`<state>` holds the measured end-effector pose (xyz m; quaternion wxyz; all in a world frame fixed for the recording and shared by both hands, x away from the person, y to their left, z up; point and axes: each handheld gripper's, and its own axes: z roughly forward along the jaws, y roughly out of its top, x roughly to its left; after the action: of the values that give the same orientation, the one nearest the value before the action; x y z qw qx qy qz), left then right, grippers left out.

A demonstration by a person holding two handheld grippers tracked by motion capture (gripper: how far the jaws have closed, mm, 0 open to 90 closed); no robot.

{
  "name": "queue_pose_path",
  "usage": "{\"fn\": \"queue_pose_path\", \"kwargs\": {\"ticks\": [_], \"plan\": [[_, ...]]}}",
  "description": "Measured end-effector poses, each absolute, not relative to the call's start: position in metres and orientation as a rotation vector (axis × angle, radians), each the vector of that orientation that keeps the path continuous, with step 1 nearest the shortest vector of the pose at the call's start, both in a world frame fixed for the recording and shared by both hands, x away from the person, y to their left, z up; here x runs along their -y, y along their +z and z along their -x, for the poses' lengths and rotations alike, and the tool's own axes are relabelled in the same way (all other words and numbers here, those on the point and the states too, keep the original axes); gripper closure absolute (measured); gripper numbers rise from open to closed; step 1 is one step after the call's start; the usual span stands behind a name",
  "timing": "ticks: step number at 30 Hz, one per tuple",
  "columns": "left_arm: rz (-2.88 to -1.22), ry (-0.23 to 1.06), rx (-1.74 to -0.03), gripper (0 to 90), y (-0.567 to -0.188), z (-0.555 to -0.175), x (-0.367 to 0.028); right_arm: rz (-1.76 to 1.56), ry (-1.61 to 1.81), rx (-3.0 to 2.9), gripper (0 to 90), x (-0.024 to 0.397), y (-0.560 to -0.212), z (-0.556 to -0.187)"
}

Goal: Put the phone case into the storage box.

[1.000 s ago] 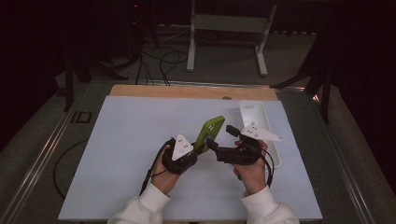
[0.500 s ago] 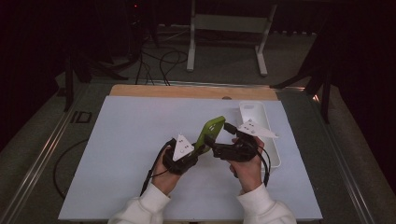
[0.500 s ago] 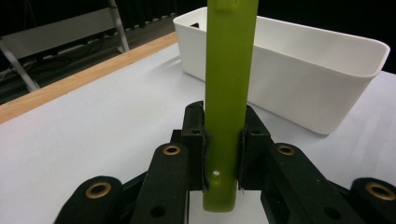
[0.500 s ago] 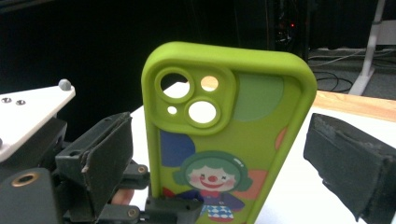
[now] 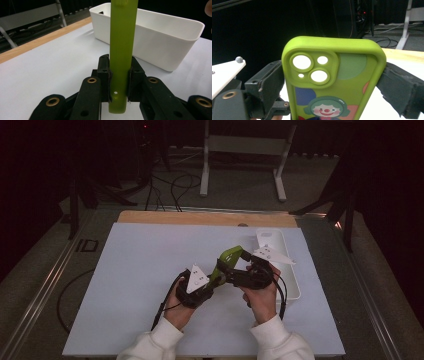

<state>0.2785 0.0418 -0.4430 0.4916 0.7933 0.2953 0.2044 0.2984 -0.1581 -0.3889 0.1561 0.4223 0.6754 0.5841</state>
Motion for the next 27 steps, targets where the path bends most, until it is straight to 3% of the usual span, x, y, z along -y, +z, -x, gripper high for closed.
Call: {"fn": "queue_pose_path", "kwargs": {"ticks": [27], "plan": [[-1.942,0.457,-0.698,76.1,-0.4467,-0.2786,-0.0383,-1.231,1.629,-1.931,15.7,0.1571,-0.3904,-0.2963]]}}
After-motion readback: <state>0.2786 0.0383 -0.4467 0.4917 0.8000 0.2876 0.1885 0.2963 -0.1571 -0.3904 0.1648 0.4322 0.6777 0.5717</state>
